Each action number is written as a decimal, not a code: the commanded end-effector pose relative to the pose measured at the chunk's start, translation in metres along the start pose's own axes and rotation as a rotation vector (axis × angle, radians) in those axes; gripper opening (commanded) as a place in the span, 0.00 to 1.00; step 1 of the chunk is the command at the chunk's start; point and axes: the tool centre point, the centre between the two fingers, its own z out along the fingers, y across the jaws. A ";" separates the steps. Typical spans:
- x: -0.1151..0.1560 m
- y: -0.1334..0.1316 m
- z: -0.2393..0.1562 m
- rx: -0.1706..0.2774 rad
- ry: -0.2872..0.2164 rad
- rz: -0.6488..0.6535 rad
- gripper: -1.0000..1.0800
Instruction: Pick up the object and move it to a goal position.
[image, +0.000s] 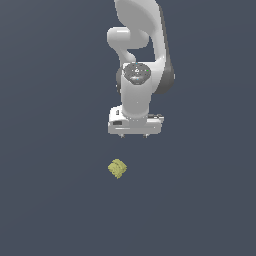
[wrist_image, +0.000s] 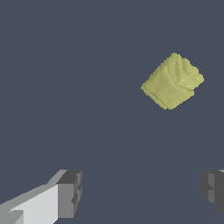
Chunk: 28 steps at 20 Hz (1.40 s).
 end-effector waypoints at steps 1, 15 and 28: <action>0.000 0.000 0.000 0.000 0.000 0.000 0.96; -0.006 -0.029 -0.004 -0.011 -0.007 -0.060 0.96; 0.023 -0.005 0.012 -0.001 0.003 0.150 0.96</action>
